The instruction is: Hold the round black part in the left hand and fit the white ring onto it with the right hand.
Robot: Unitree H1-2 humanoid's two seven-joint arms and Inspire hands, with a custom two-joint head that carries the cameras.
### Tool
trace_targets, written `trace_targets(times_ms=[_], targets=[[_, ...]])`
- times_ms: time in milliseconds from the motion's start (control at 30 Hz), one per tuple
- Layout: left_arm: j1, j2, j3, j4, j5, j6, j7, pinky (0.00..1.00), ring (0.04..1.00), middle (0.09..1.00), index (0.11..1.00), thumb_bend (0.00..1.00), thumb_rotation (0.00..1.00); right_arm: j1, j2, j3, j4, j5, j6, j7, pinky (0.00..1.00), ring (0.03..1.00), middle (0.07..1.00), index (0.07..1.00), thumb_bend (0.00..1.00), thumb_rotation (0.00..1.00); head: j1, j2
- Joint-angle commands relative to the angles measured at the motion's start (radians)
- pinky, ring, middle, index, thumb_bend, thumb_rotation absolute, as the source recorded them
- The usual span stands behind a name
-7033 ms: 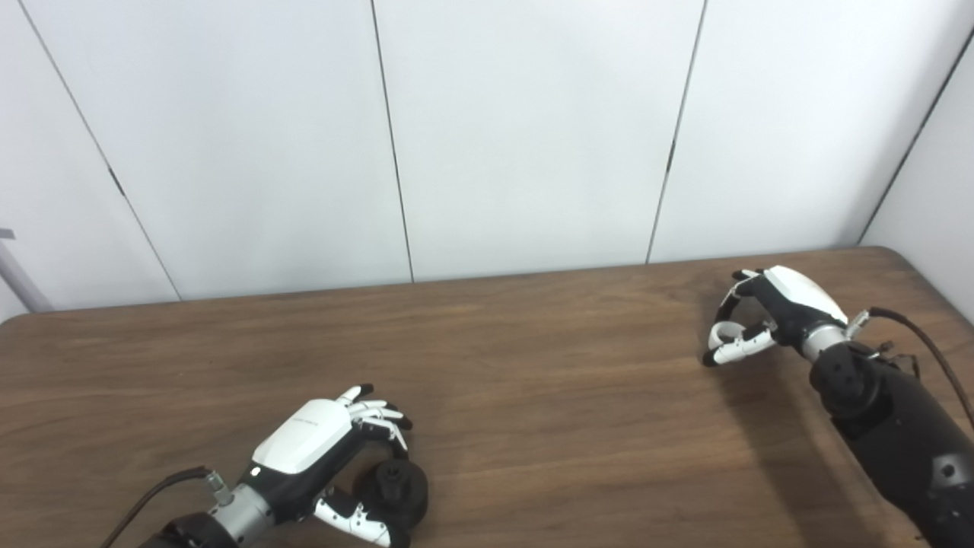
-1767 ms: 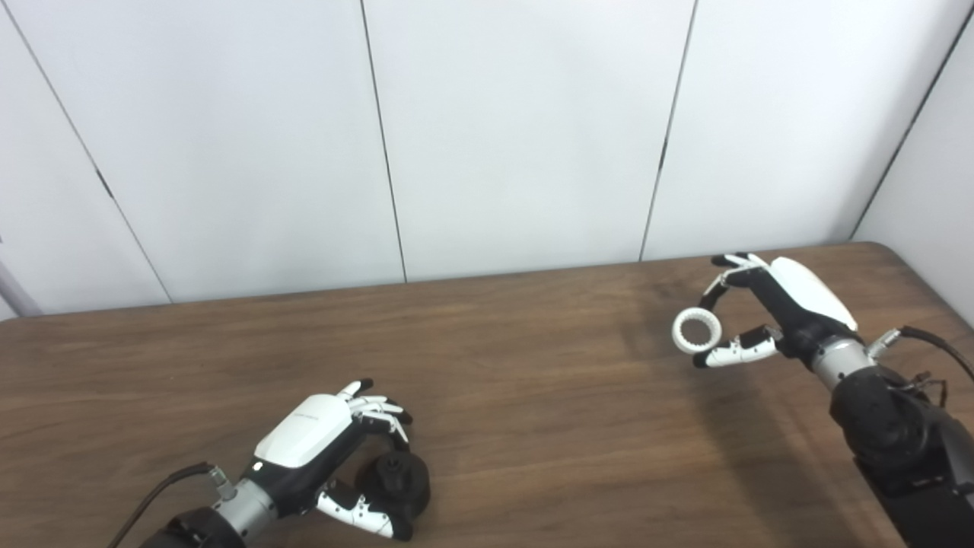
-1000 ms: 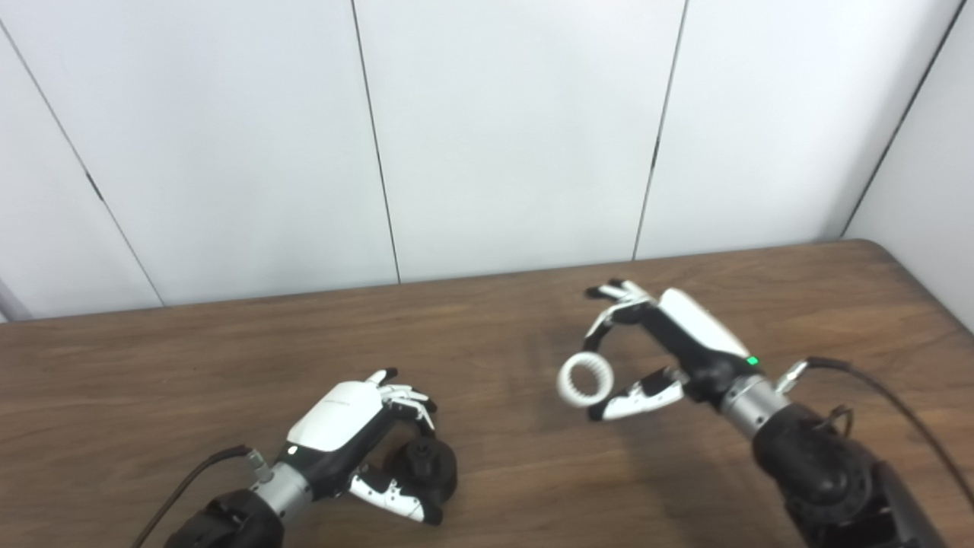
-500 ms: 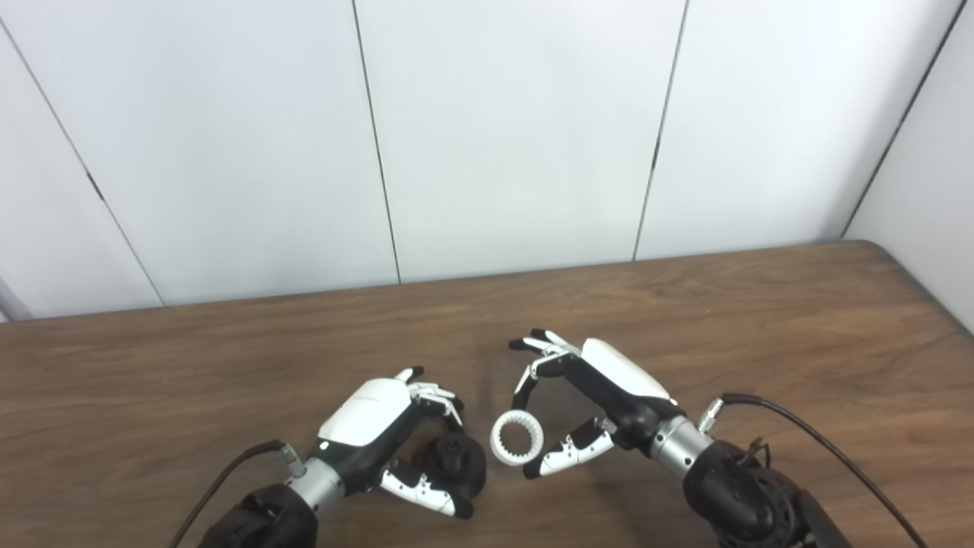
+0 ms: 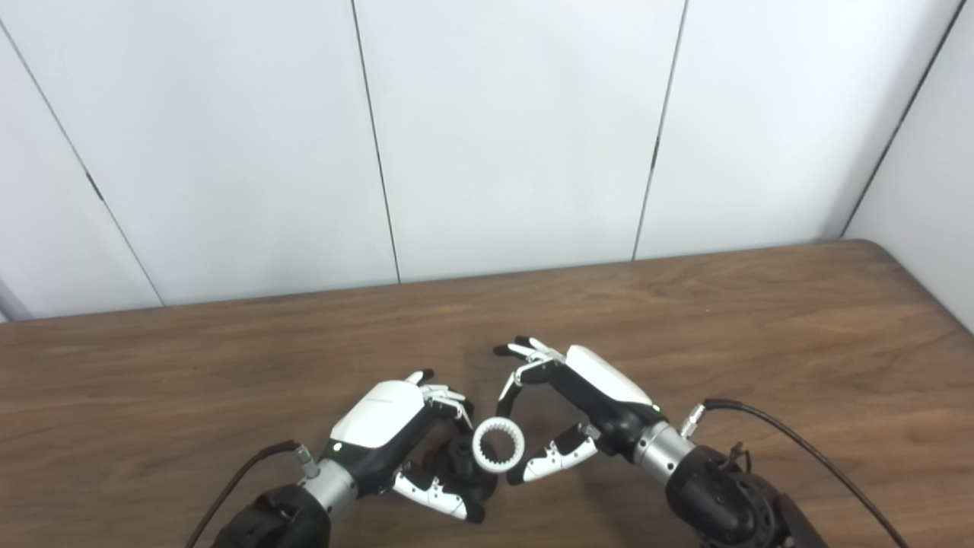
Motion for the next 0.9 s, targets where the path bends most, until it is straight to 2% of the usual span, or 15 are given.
trace_targets(times_ms=[0,867], targets=[[-0.012,0.005,-0.009,-0.016,0.012,0.013,-0.019,1.0,0.868,0.805,0.482,0.51,0.06,-0.04,0.007,-0.004,-0.011,0.006,-0.042,-0.015,1.0,1.0,0.931,0.476,0.51,0.13,0.0,0.001],[0.014,-0.005,-0.023,-0.09,0.009,0.02,-0.024,1.0,0.869,0.801,0.481,0.51,0.06,-0.047,0.024,0.02,-0.006,0.017,-0.022,0.018,1.0,1.0,0.936,0.476,0.51,0.13,0.02,0.023]])
